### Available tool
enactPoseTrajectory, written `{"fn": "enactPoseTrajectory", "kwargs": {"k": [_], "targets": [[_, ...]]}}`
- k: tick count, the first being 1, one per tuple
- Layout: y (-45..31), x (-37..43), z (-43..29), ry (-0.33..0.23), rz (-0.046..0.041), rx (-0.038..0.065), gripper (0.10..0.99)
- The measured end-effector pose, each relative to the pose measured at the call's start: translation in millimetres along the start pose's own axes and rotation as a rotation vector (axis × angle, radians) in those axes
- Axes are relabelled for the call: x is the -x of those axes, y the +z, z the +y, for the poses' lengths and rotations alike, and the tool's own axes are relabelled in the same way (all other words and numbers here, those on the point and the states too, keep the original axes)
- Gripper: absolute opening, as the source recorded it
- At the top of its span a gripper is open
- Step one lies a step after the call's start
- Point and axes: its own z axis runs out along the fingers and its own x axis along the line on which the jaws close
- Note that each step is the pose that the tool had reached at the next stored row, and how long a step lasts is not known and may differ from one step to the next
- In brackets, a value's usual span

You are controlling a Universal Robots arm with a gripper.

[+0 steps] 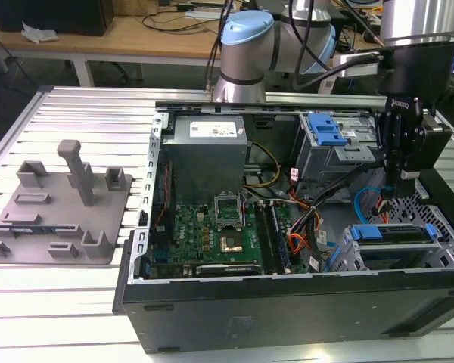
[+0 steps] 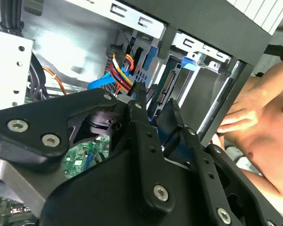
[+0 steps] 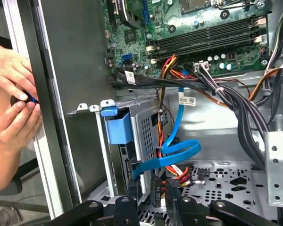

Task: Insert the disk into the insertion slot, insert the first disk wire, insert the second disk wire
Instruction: 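Insert the first disk wire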

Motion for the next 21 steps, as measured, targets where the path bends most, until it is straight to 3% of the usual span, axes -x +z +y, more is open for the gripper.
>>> {"fn": "enactPoseTrajectory", "kwargs": {"k": [3, 9, 10, 14, 21], "targets": [[2.5, 3.1, 0.6, 0.001, 0.0022, -0.011, 0.365], [0.5, 7.6, 1.2, 0.0, 0.012, -0.013, 0.365], [0.1, 8.4, 1.4, -0.001, 0.0211, -0.014, 0.365], [0.1, 8.8, 2.1, -0.003, 0.0343, -0.016, 0.365], [0.9, 11.0, 2.9, -0.004, 0.0434, -0.017, 0.365]]}}
